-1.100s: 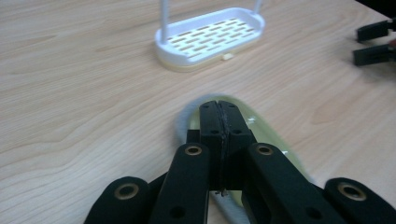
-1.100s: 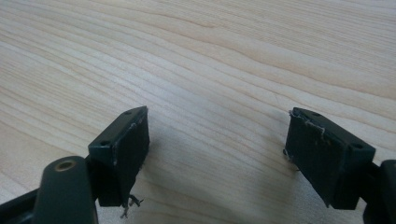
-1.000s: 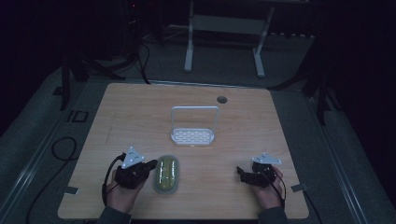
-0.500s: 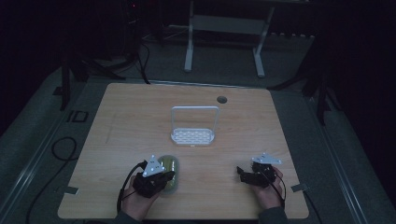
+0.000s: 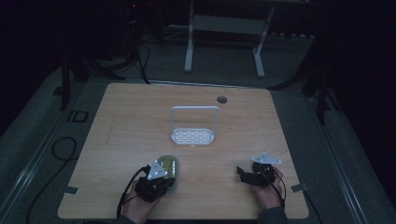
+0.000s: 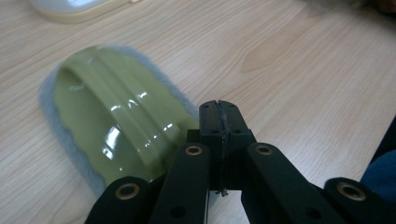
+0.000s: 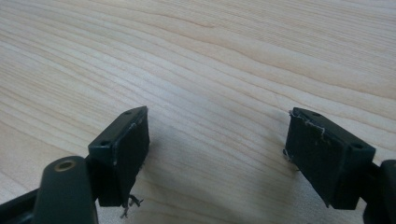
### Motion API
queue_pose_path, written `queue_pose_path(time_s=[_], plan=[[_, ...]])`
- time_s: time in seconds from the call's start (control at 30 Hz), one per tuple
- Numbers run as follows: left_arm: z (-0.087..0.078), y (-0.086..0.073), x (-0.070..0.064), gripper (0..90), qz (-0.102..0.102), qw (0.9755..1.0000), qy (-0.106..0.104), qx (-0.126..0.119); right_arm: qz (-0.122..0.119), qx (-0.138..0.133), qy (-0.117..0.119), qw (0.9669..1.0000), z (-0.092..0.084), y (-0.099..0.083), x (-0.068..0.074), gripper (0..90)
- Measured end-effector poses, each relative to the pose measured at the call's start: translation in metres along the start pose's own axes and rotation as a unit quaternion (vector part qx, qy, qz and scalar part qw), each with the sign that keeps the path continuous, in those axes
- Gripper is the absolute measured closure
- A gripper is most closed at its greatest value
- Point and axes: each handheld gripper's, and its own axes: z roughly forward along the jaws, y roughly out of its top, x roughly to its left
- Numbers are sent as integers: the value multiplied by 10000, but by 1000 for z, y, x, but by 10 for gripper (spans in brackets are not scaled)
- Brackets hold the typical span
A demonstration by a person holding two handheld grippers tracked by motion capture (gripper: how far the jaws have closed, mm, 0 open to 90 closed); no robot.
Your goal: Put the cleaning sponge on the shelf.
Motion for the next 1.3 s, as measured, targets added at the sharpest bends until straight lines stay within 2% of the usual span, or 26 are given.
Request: queue_pose_path(time_s=[0.1, 0.3, 0.43, 0.47, 0.53, 0.57, 0.7, 0.9, 0.97, 1.0, 1.03, 1.3], plan=[[-4, -3, 6, 900, -82, 9999, 123, 89, 0, -1, 1, 10000, 0, 0, 0, 214], [-12, -7, 20, 900, -252, 9992, 292, 71, 0, 0, 1, 10000, 0, 0, 0, 214], [-13, -6, 26, 900, -297, 9990, 339, 50, 0, -1, 1, 10000, 0, 0, 0, 214], [-16, -5, 28, 899, -300, 9992, 248, -12, 1, 0, 0, 10000, 0, 0, 0, 214], [-17, -4, 28, 893, -263, 9994, 221, -36, 0, -1, 0, 10000, 0, 0, 0, 214], [-20, 1, 26, 875, -150, 9997, 165, -100, 1, -1, 1, 10000, 0, 0, 0, 214], [-25, 10, 27, 819, -18, 9997, 128, -189, 0, -1, 1, 10000, 0, 0, 0, 214], [-27, 20, 31, 722, 59, 9994, 241, -237, -1, -1, 0, 10000, 0, 0, 0, 214], [-27, 23, 33, 652, 80, 9993, 297, -220, 1, 0, 0, 10000, 0, 0, 0, 213], [-26, 26, 34, 652, 93, 9993, 330, -179, 0, 0, 1, 10000, 0, 0, 0, 213], [-25, 29, 35, 611, 126, 9992, 379, -93, -4, -1, 4, 10000, 0, 0, 0, 213], [-19, 41, 43, 559, 155, 9989, 312, 319, -15, 1, 13, 10000, 0, 0, 0, 210]])
